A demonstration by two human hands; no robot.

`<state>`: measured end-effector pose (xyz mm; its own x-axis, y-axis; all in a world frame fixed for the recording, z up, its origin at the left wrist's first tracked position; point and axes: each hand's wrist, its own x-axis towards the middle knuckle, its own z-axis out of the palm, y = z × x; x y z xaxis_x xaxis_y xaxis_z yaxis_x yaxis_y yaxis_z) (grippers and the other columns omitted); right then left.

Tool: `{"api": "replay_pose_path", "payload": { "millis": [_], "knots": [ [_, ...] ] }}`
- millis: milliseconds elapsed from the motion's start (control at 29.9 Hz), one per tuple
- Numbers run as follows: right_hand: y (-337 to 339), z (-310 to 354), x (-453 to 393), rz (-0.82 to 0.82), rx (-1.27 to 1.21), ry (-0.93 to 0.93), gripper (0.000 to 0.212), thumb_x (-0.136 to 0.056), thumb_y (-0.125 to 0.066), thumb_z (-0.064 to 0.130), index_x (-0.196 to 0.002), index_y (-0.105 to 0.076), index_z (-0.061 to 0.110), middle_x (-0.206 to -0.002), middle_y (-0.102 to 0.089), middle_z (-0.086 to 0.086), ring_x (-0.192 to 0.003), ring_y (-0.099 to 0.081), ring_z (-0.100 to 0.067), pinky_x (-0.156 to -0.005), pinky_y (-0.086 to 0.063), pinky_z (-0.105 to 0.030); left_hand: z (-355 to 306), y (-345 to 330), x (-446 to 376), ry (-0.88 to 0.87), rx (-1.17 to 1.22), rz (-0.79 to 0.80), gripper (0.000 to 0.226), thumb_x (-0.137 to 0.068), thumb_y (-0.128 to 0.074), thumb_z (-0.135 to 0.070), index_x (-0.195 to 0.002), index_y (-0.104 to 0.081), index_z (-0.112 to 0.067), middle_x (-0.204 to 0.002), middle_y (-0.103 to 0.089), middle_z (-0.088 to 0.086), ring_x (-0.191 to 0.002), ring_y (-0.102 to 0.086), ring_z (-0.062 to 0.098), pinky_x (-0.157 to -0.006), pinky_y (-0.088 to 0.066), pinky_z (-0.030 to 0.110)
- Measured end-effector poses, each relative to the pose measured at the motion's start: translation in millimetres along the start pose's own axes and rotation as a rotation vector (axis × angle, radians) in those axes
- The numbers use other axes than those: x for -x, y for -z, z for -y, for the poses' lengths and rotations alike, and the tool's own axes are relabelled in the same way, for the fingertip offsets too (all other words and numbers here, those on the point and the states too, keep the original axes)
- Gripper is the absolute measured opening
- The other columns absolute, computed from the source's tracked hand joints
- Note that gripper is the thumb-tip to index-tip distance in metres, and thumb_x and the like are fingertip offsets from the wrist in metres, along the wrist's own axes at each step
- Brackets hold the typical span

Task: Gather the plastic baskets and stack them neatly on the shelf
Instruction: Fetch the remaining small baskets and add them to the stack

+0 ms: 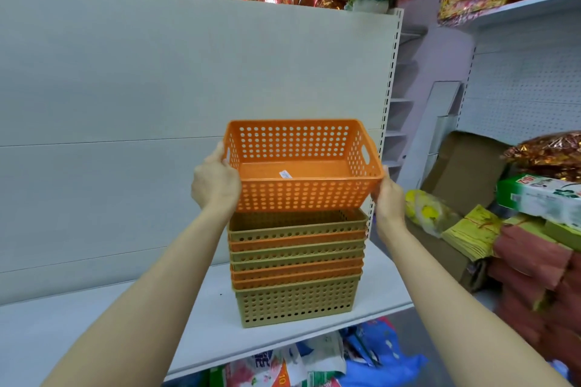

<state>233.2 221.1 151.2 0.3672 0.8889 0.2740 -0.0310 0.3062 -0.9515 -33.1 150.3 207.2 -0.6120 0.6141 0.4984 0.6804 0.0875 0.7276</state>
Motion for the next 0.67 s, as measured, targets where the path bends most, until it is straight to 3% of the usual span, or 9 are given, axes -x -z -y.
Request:
{"api": "replay_pose_path", "payload": {
  "millis": [67, 134, 200, 301, 401, 468, 568, 668],
  "knots": [
    [0.8, 12.2, 1.8, 0.090, -0.128, 0.026, 0.046, -0.100, -0.034, 0.048, -0.084, -0.068, 0.021, -0.089, -0.071, -0.002, -0.089, -0.066, -0.017, -0.085, -0.051, -0.040, 4.9, -10.0, 0.8, 0.038, -0.021, 0.034, 0.043, -0.106, -0.039, -0.021, -0.142, -0.057, -0.037, -0.124, -0.068, 0.016, -0.111, -0.063, 0.040, -0.088, -0.051, 0.043],
    [3.9, 15.4, 4.3, 0.170, -0.176, 0.061, 0.039, -0.100, -0.034, 0.048, -0.092, -0.067, 0.029, -0.095, -0.072, 0.004, -0.093, -0.067, -0.013, -0.083, -0.052, -0.033, 14.2, -14.9, 1.6, 0.084, -0.040, 0.068, 0.044, -0.105, -0.039, -0.020, -0.142, -0.058, -0.035, -0.127, -0.067, 0.015, -0.114, -0.062, 0.040, -0.091, -0.051, 0.044],
    [5.8, 11.5, 5.7, 0.238, -0.113, 0.105, 0.036, -0.099, -0.036, 0.049, -0.104, -0.067, 0.031, -0.100, -0.072, 0.004, -0.097, -0.067, -0.013, -0.082, -0.051, -0.031, 23.9, -16.4, 2.3, 0.110, -0.089, 0.107, 0.044, -0.102, -0.040, -0.019, -0.138, -0.062, -0.031, -0.124, -0.069, 0.015, -0.111, -0.063, 0.040, -0.091, -0.051, 0.043],
    [5.3, -7.7, 6.8, 0.240, 0.094, 0.123, 0.038, -0.100, -0.038, 0.043, -0.110, -0.068, 0.022, -0.096, -0.072, -0.005, -0.091, -0.067, -0.024, -0.077, -0.053, -0.042, 36.5, -19.4, 4.4, 0.088, -0.208, 0.221, 0.037, -0.103, -0.040, -0.032, -0.128, -0.064, -0.021, -0.117, -0.070, 0.015, -0.106, -0.065, 0.039, -0.090, -0.051, 0.043],
    [9.8, -28.5, 11.6, 0.170, 0.241, 0.130, 0.038, -0.101, -0.039, 0.037, -0.120, -0.065, 0.018, -0.117, -0.068, -0.008, -0.100, -0.063, -0.023, -0.086, -0.048, -0.041, 55.5, -22.4, 19.4, 0.020, 0.026, 0.492, 0.059, -0.097, -0.046, -0.065, -0.135, -0.047, -0.020, -0.117, -0.068, 0.004, -0.106, -0.067, 0.030, -0.095, -0.055, 0.048],
    [12.6, -35.8, 17.4, 0.171, 0.327, 0.151, 0.041, -0.102, -0.038, 0.034, -0.133, -0.055, 0.013, -0.129, -0.060, -0.005, -0.116, -0.054, -0.020, -0.092, -0.042, -0.033, 70.7, -22.3, 31.8, -0.018, 0.197, 0.603, 0.063, -0.091, -0.058, -0.064, -0.139, -0.042, -0.027, -0.114, -0.066, -0.007, -0.103, -0.067, 0.020, -0.094, -0.057, 0.045],
    [9.6, -43.1, 26.8, 0.158, 0.384, 0.173, 0.040, -0.102, -0.034, 0.037, -0.131, -0.054, 0.016, -0.115, -0.060, 0.002, -0.111, -0.053, -0.016, -0.083, -0.038, -0.030, 88.0, -28.7, 38.9, -0.058, 0.238, 0.565, 0.055, -0.093, -0.065, -0.050, -0.137, -0.044, -0.026, -0.116, -0.065, -0.008, -0.106, -0.066, 0.018, -0.088, -0.055, 0.035],
    [5.6, -46.7, 29.9, 0.128, 0.395, 0.168, 0.040, -0.103, -0.031, 0.038, -0.130, -0.053, 0.017, -0.109, -0.055, 0.006, -0.101, -0.049, -0.011, -0.083, -0.036, -0.029, 90.4, -35.3, 43.3, -0.049, 0.263, 0.493, 0.052, -0.094, -0.065, -0.048, -0.131, -0.042, -0.021, -0.120, -0.062, -0.005, -0.107, -0.064, 0.019, -0.086, -0.053, 0.033]
  ]
}}
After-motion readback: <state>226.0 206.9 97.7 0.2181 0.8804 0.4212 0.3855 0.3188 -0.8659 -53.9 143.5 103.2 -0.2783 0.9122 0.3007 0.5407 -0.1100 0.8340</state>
